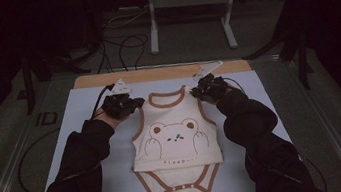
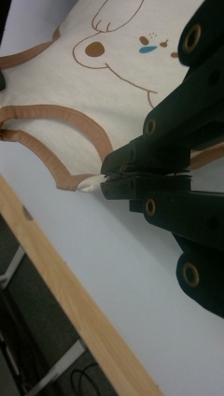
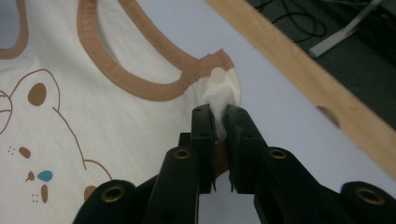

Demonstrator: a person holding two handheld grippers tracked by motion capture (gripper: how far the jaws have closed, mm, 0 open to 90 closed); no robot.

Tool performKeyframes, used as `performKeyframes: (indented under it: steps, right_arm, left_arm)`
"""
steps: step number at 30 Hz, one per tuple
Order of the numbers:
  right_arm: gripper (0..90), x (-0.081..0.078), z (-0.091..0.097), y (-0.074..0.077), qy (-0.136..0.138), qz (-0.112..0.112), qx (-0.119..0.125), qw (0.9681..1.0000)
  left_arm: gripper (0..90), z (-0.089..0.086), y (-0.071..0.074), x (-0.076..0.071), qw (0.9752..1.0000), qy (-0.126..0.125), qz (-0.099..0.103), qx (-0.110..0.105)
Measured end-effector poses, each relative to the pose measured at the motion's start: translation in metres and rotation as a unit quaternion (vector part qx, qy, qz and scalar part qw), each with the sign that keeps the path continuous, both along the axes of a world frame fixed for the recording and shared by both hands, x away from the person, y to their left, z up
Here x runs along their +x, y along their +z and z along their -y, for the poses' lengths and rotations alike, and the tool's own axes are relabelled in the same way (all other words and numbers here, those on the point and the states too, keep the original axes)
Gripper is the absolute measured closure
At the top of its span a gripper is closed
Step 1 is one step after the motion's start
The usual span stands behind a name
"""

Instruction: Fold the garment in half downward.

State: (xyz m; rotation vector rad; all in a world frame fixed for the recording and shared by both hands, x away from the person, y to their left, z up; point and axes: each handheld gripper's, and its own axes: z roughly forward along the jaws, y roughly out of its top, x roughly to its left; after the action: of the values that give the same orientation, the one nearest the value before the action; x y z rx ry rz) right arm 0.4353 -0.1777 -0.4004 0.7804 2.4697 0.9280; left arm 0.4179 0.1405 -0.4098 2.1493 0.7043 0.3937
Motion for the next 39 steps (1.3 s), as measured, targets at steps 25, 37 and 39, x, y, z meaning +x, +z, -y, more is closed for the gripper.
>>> performKeyframes:
  steps: [25,37,39]
  right_arm:
    - [82.5,0.015,-0.003,0.034,-0.013,0.044,0.006,0.9989]
    - [82.5,0.003,-0.004,0.042,-0.007,0.058,0.015,0.9982]
    - [82.5,-0.002,-0.004,0.039,-0.004,0.057,0.015,0.9983]
  left_arm:
    - [87.5,-0.003,0.025,0.008,0.9991,0.016,0.035,-0.016]
    - [87.5,-0.006,0.028,-0.002,0.9985,0.013,0.044,-0.029]
    - [87.5,-0.006,0.026,-0.005,0.9985,0.009,0.044,-0.030]
